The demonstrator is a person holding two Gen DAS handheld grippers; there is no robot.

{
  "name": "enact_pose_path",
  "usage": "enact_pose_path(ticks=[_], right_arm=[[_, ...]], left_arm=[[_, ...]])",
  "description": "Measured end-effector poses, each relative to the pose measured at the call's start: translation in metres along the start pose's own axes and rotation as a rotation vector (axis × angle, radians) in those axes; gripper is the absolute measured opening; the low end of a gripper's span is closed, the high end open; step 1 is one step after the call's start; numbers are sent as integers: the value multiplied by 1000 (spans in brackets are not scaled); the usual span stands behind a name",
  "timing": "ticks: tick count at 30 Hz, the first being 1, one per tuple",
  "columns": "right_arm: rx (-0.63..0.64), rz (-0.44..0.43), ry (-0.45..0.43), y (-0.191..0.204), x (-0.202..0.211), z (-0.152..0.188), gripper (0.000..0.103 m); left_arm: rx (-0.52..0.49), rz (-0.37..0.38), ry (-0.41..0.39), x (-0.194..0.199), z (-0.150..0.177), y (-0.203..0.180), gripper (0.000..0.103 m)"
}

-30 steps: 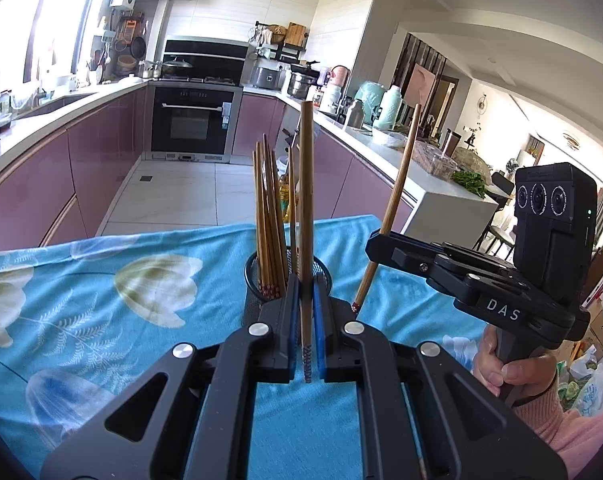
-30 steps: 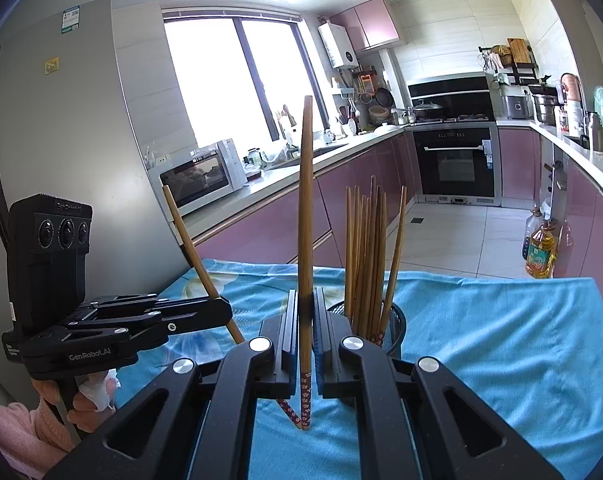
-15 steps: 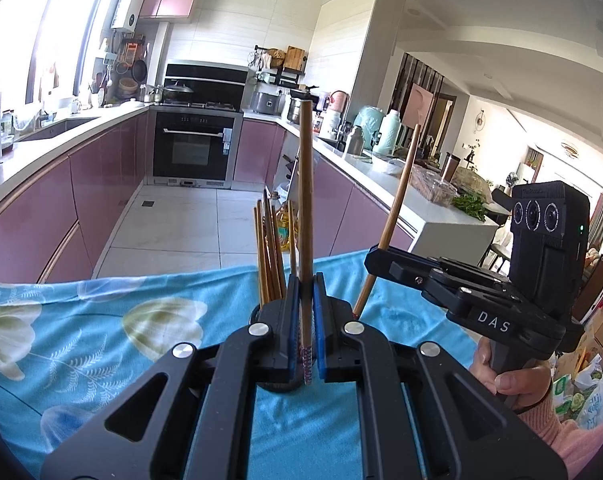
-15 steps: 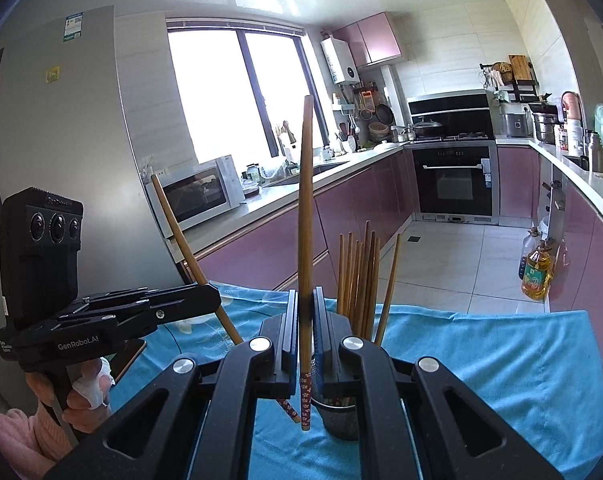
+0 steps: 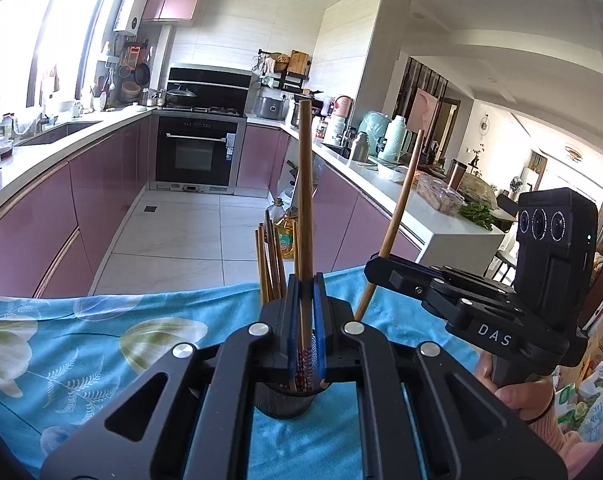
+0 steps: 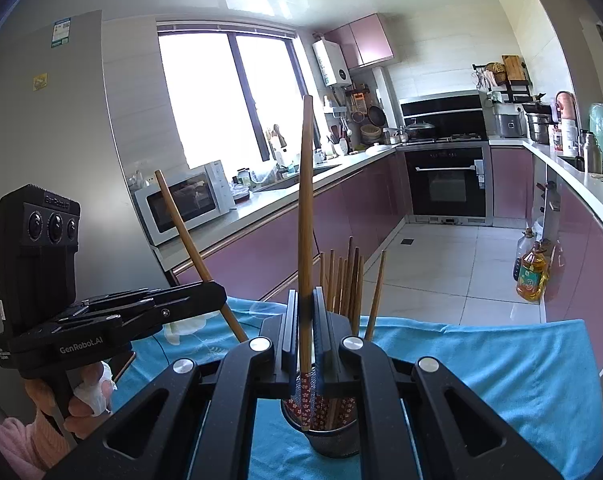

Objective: Organize utensils
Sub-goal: 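Lower both held chopsticks into the mesh cup among the others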

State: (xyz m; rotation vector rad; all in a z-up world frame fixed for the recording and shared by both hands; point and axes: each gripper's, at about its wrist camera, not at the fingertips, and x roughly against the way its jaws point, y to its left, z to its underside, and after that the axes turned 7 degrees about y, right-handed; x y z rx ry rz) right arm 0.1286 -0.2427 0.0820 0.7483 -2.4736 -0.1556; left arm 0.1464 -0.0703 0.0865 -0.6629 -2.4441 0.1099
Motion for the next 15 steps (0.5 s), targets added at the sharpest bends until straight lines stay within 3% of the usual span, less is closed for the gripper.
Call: enact_pose_path(ticks=[15], right_arm=[[-34, 12, 35, -12, -19, 0, 6]], left_arm=[[1, -37, 45, -16, 4, -3, 7]])
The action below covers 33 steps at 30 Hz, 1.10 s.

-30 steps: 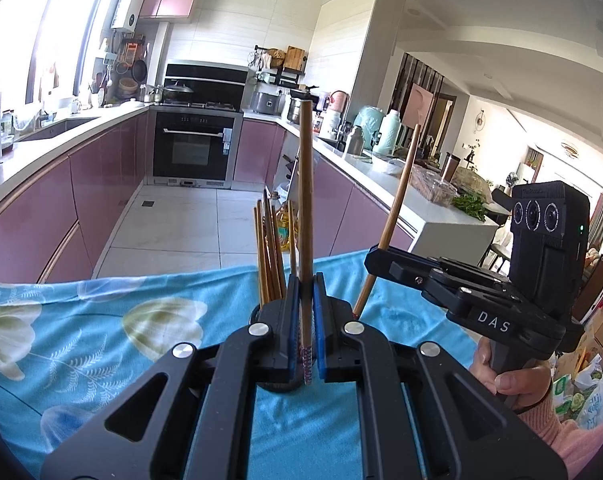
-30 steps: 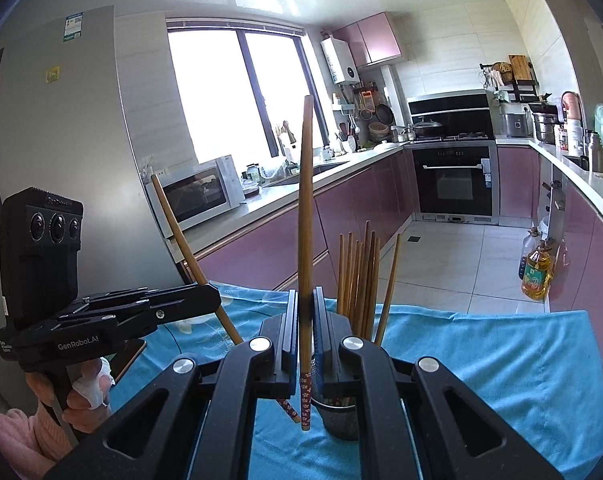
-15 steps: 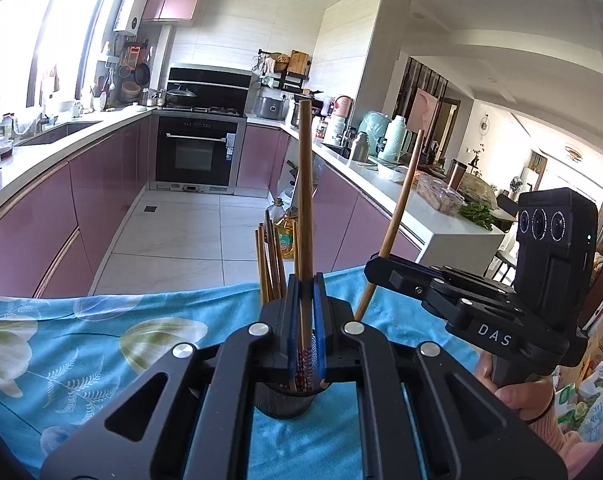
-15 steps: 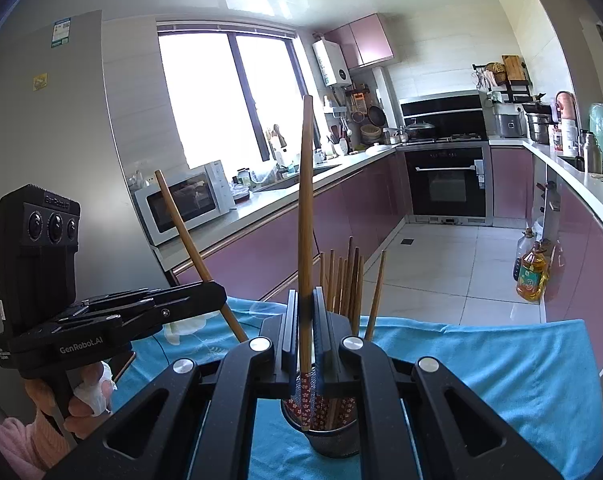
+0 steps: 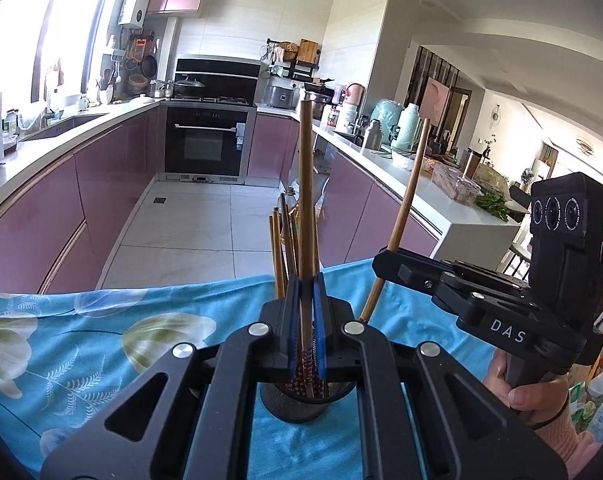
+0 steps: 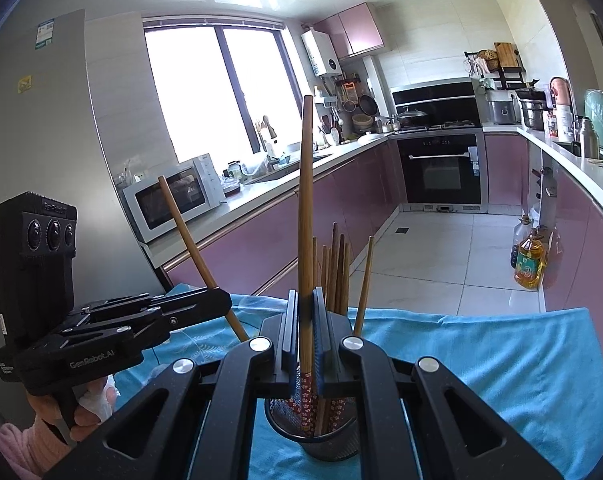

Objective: Organize utensils
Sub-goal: 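Lower both held chopsticks into the mesh cup among the others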

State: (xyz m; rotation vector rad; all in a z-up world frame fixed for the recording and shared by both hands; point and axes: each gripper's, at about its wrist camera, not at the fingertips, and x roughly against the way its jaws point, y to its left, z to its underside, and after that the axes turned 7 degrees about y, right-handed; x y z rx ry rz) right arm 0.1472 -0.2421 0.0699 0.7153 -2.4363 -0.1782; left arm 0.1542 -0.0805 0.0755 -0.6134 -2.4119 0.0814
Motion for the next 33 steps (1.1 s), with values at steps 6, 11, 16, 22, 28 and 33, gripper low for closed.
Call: enact_pose_path(ticks=[6, 11, 16, 22, 28, 33], right_arm=[[-7, 4, 16, -2, -6, 2, 6], [-12, 9, 29, -5, -11, 4, 6], [-17, 11, 46, -8, -17, 8, 6], [-23, 13, 62, -10, -22, 12, 6], [-28, 16, 82, -12, -26, 16, 6], [-31, 16, 95, -12, -29, 20, 6]], left_arm=[[-7, -10, 15, -5, -5, -6, 7], [-12, -17, 33, -11, -5, -6, 7], [-17, -22, 50, -16, -6, -4, 7], [-20, -26, 76, -24, -2, -2, 7], [-20, -30, 97, -31, 1, 1, 7], [-22, -36, 121, -38, 5, 3, 7]])
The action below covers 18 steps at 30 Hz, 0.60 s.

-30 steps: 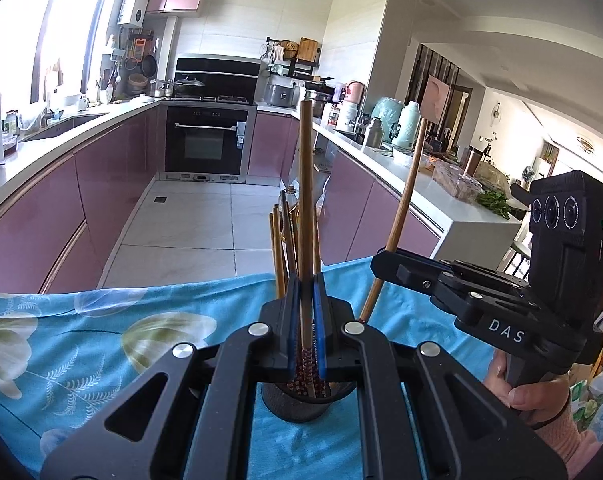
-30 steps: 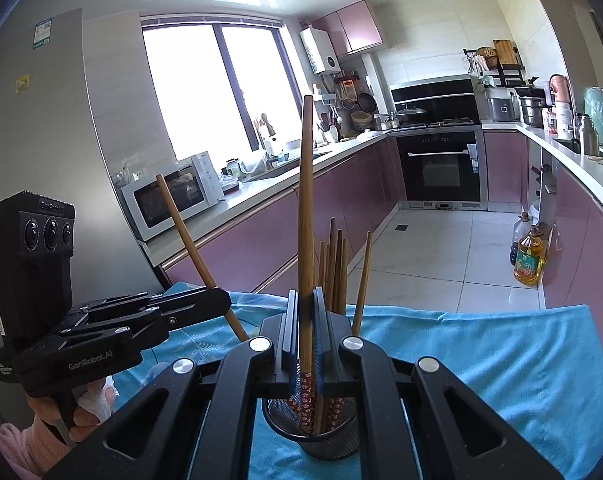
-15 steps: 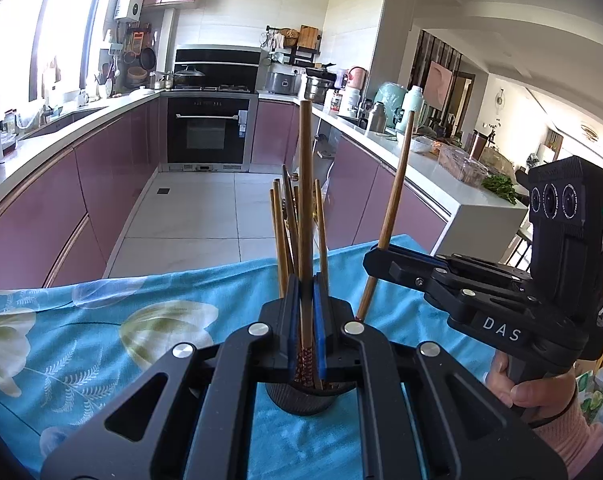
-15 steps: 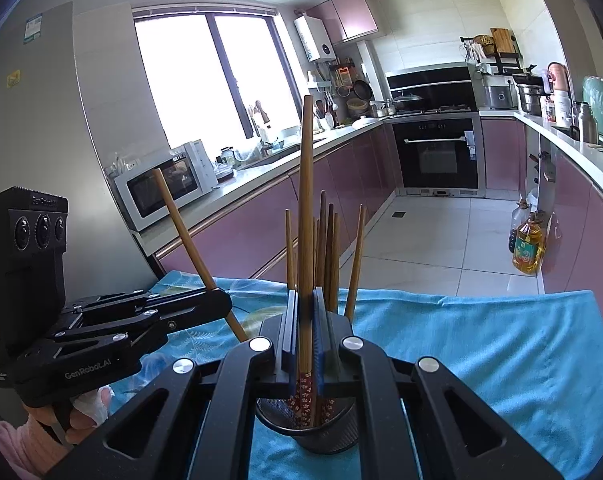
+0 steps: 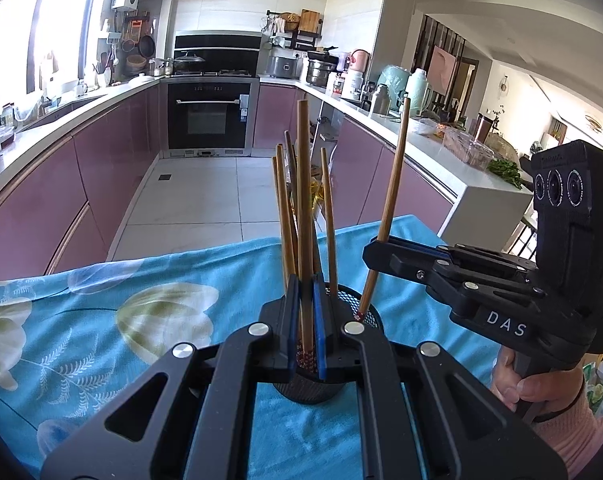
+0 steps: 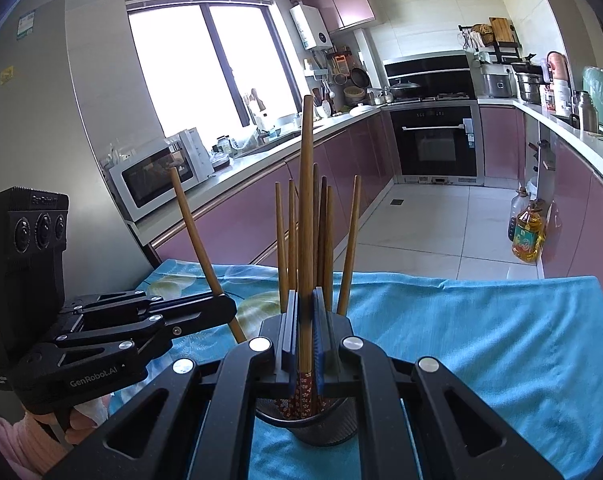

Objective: Organize utensils
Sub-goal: 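Lower both held chopsticks into the mesh cup among the others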

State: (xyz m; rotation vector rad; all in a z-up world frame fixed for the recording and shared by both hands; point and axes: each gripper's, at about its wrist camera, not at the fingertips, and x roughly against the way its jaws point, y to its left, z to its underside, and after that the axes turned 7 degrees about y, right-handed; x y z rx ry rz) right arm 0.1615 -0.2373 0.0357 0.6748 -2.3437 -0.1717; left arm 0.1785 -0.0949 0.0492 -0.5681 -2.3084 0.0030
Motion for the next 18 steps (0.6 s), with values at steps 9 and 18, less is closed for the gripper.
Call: enact_pose_path(ticks=[9, 18], right_arm=[[-3, -2, 19, -1, -5, 3, 6], [0, 6, 39, -1, -14, 4, 6]], left_arm=[[-4, 1, 16, -8, 2, 1, 7], [1, 2, 17, -14, 2, 2, 7]])
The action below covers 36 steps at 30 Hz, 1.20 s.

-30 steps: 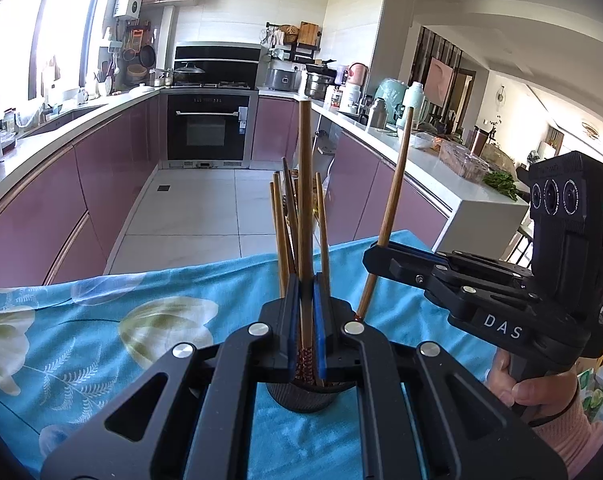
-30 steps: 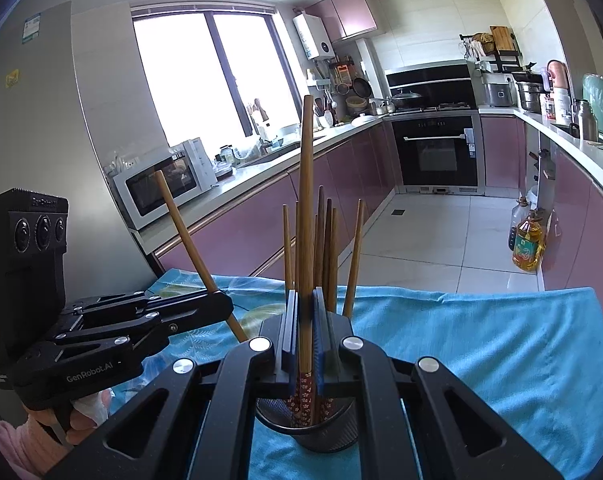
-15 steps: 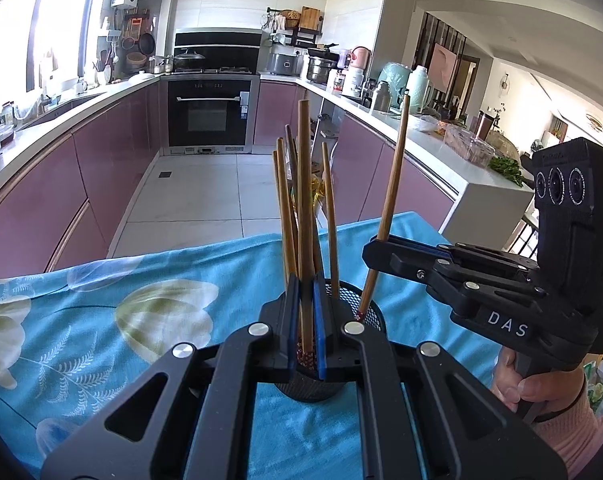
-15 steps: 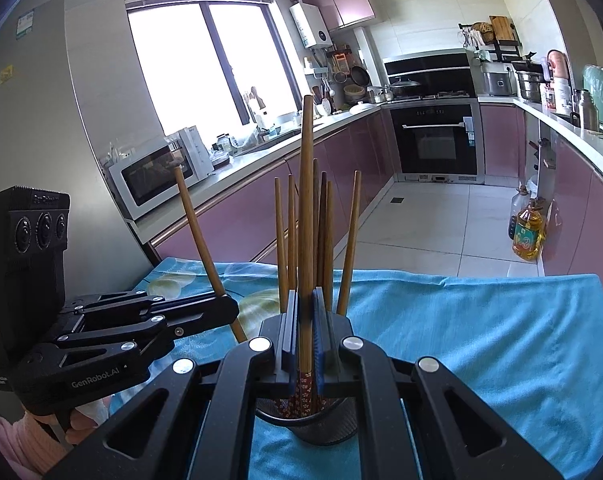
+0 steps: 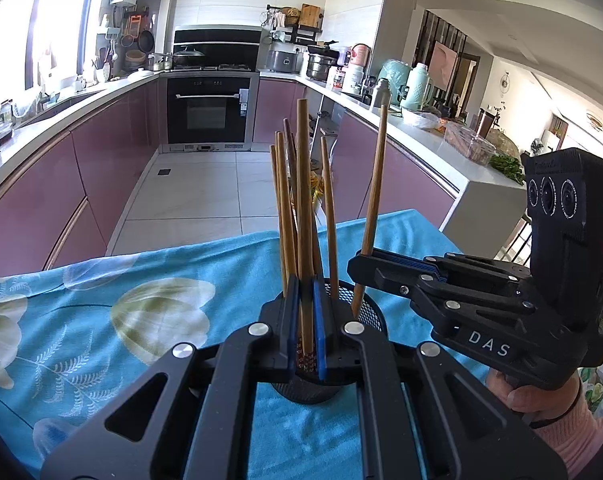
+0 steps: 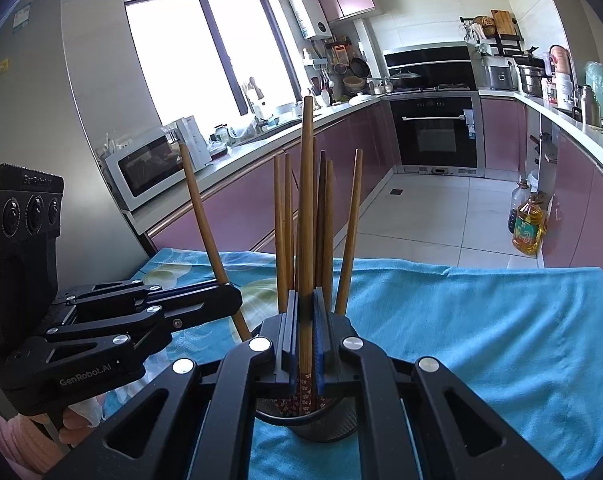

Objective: Organize utensils
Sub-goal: 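Lower both held chopsticks into the mesh cup among the others, then open both tools to release the chopsticks and withdraw from the cup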

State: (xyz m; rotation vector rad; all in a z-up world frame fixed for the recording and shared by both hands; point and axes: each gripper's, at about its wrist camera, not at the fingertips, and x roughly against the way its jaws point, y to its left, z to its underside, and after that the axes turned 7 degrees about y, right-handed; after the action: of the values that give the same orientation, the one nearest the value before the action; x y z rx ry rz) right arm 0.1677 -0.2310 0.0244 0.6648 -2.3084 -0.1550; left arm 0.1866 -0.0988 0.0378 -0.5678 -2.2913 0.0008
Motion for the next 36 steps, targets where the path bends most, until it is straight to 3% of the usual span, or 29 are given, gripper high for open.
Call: enact_pose_path(ticks=[33, 36], right_arm=[[-26, -13, 16, -5, -14, -1, 7], [-27, -13, 15, -5, -13, 1, 9]], left_arm=[[53, -14, 36, -34, -8, 18, 8], [59, -15, 35, -35, -7, 20, 16]])
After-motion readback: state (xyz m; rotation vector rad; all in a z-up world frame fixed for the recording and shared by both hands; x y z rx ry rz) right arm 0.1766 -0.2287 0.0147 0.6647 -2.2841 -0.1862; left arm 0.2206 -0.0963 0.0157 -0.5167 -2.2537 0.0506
